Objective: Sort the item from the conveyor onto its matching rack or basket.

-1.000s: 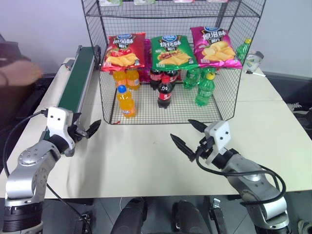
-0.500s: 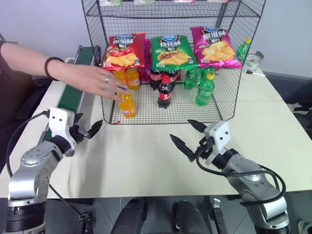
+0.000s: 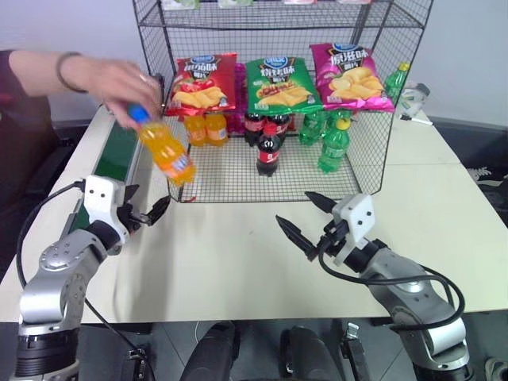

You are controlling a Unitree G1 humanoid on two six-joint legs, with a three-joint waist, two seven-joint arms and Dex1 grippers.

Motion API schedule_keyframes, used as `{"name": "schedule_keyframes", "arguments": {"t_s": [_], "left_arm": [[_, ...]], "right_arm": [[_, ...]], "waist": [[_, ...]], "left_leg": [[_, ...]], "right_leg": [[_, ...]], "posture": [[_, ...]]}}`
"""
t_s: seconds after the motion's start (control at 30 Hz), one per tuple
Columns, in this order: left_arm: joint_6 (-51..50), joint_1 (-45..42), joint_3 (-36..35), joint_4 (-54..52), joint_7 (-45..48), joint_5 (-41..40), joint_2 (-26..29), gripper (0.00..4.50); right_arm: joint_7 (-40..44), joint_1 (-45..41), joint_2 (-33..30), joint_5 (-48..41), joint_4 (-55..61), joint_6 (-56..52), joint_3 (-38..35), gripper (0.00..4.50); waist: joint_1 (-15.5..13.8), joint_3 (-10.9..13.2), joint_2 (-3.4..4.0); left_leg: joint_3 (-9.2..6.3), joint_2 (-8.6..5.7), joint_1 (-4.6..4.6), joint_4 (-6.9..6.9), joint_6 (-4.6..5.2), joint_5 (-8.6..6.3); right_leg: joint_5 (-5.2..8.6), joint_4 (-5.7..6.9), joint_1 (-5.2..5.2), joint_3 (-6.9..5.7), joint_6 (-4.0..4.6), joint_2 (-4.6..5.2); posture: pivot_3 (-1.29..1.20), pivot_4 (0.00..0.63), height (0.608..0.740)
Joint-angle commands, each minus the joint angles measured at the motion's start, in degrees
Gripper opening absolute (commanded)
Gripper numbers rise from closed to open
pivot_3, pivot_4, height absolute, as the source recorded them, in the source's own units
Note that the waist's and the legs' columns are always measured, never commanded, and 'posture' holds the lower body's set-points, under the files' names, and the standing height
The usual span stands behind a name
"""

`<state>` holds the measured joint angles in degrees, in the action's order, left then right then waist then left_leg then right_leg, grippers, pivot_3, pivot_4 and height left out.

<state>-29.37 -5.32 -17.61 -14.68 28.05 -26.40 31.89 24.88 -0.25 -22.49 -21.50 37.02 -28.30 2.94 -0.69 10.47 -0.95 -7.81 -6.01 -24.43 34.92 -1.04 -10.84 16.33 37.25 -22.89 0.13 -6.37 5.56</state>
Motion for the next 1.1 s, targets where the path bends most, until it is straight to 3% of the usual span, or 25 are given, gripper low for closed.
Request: {"name": "schedule_keyframes", "arguments": {"t_s": [0.03,0.9,1.1], "left_arm": [[0.63,-0.50,-0.78,-2.06,-0.23,-0.28,0.04,4.45],[2.55,-2.65,-0.57,1.10,-1.90,1.20,-1.19,4.45],[2.75,-3.62,-2.92,2.89,-6.60,2.93,-2.06,4.45]], "right_arm": [[-0.03,-0.77,0.39,-0.36,1.14,0.76,-0.01,4.50],[0.86,-2.03,0.60,0.61,-0.64,2.23,0.53,4.50],[1.12,-2.35,0.75,0.48,-1.49,2.74,0.40,4.50]], "waist": [[0.00,0.00,0.00],[0.00,0.00,0.00],[0.00,0.00,0.00]], "left_leg": [[0.00,0.00,0.00,0.00,0.00,0.00],[0.00,0.00,0.00,-0.04,0.00,0.00],[0.00,0.00,0.00,-0.04,0.00,0.00]], "right_leg": [[0.00,0.00,0.00,0.00,0.00,0.00],[0.00,-0.01,-0.01,-0.01,-0.01,0.00],[-0.01,-0.01,-0.01,-0.01,-0.01,-0.01]], "posture": [[0.00,0.150,0.740],[0.00,0.150,0.740],[0.00,0.150,0.740]]}}
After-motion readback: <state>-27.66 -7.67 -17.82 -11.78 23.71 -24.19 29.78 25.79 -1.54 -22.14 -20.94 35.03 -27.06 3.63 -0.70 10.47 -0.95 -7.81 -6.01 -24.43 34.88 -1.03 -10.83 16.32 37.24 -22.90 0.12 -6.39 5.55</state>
